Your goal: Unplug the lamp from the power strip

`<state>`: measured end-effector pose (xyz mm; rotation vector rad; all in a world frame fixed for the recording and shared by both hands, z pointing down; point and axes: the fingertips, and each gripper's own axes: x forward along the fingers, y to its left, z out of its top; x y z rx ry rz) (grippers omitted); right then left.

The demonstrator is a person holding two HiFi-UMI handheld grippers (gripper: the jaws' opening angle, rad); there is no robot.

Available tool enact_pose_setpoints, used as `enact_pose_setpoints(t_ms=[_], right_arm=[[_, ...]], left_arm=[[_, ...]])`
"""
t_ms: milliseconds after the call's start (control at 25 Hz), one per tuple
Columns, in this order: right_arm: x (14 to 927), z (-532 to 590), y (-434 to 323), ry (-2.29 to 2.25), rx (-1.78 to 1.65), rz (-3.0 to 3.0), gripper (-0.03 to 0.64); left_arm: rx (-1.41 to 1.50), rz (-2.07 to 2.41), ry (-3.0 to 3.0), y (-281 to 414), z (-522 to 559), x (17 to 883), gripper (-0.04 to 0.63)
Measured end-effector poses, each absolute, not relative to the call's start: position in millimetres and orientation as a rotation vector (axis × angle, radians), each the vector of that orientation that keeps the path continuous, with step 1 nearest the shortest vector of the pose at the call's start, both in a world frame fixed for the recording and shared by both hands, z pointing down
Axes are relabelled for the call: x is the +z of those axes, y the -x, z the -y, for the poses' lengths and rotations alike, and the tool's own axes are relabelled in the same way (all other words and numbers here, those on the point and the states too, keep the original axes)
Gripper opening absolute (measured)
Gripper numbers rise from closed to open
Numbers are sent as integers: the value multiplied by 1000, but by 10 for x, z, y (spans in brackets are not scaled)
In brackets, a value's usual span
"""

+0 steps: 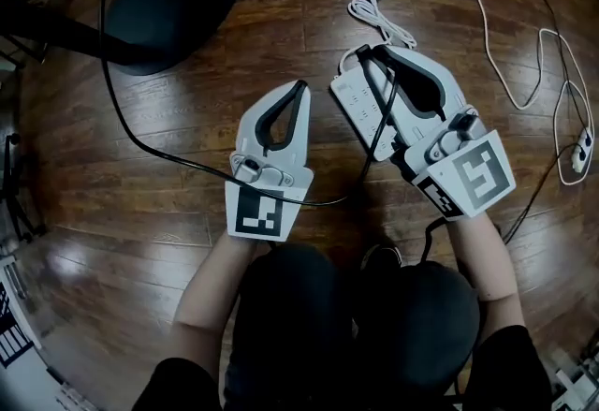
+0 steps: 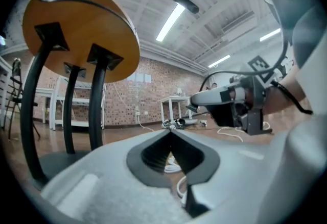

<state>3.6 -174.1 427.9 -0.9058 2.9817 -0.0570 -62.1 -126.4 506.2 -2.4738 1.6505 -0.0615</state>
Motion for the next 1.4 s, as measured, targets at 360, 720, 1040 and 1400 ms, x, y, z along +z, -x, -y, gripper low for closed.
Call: enact_pose_setpoints(t_ms=[360,720,1040,1400], right_arm=[[3849,1517,-160,921,76,-2908,55],[4006,1597,-245,993,8,-2879,55],[4112,1679,-270,1042,-9,-2882,55],[4297,1735,-329,1101,-60,-2878,55]], left_arm=[[-43,-1676,2404,717,1031,4711,3],[-59,-1735,2447,688,1135,4485,3],[-55,-1755,2447,715,1156,4515,3],[-21,-1771,2446,744,1179,4502,3]])
